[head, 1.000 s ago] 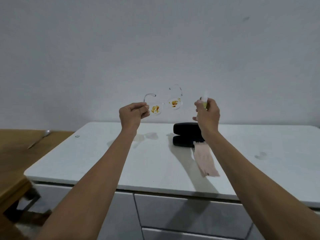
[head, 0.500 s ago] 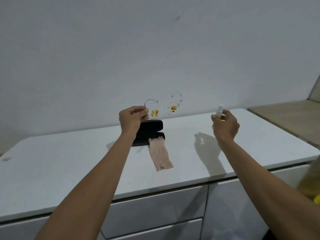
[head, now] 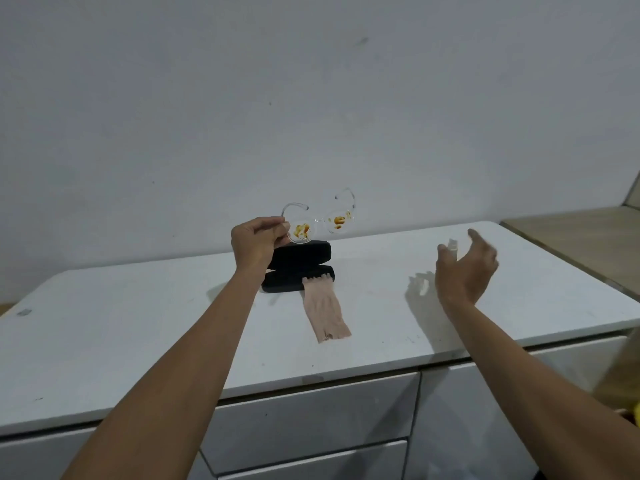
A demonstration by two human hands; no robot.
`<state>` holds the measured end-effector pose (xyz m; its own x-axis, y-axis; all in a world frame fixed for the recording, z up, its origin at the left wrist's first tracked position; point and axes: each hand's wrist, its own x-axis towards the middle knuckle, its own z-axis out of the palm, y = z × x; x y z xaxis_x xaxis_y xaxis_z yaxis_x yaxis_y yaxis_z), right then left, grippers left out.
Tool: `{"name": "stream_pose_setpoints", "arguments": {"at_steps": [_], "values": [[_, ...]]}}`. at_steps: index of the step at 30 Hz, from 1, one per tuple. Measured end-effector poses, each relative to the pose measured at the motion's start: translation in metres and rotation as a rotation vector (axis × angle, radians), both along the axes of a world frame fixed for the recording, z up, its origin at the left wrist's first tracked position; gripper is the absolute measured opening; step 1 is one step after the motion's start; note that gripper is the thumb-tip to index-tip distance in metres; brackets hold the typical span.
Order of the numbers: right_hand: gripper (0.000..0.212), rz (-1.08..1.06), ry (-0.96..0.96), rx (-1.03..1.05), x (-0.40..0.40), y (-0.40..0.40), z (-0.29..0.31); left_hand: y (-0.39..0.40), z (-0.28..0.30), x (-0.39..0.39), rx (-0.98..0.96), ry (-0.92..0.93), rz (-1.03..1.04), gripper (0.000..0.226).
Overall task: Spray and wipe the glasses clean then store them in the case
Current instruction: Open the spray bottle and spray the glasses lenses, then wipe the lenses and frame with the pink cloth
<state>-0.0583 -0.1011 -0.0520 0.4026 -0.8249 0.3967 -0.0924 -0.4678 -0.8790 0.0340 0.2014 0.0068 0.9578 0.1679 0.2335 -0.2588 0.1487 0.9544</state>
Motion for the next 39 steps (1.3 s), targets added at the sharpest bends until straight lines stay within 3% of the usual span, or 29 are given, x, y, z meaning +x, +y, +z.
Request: {"name": "stream_pose_setpoints", "arguments": {"at_steps": [3, 6, 10, 12, 18, 22, 25, 29, 32, 35, 39], "values": [[0.047, -0.018, -0.176, -0.343, 0.005, 0.017, 0.009, 0.009, 0.002, -0.002, 0.006, -0.006, 0.019, 0.015], [0.028, 0.282, -0.207, -0.459, 0.013, 0.042, 0.014, 0.023, 0.003, -0.006, 0.004, -0.014, 0.034, 0.016], [0.010, 0.889, 0.235, -0.314, 0.016, 0.083, 0.020, 0.045, 0.005, -0.013, -0.009, -0.036, 0.065, 0.014], [0.012, 1.036, 0.398, -0.330, 0.020, 0.099, 0.016, 0.057, 0.006, -0.016, -0.018, -0.035, 0.080, 0.013], [0.023, 1.193, 0.754, -0.481, 0.022, 0.116, 0.021, 0.081, 0.007, -0.024, -0.028, -0.026, 0.125, 0.014], [0.041, 1.206, 0.918, -0.547, 0.019, 0.120, 0.028, 0.089, 0.007, -0.029, -0.041, -0.019, 0.139, 0.013], [0.039, 1.170, 0.902, -0.612, 0.020, 0.121, 0.020, 0.091, 0.005, -0.031, -0.054, -0.014, 0.138, 0.013], [0.011, 1.136, 0.719, -0.630, 0.014, 0.124, 0.009, 0.093, 0.003, -0.032, -0.049, -0.014, 0.156, 0.016], [0.010, 1.066, 0.673, -0.656, 0.008, 0.133, 0.008, 0.096, 0.004, -0.033, -0.045, -0.014, 0.184, 0.014], [0.009, 1.039, 0.602, -0.413, 0.006, 0.142, 0.013, 0.100, 0.005, -0.035, -0.044, -0.013, 0.221, 0.015], [0.022, 1.154, 0.254, 0.331, 0.002, 0.155, 0.023, 0.108, 0.007, -0.038, -0.025, -0.023, 0.250, 0.014]]}}
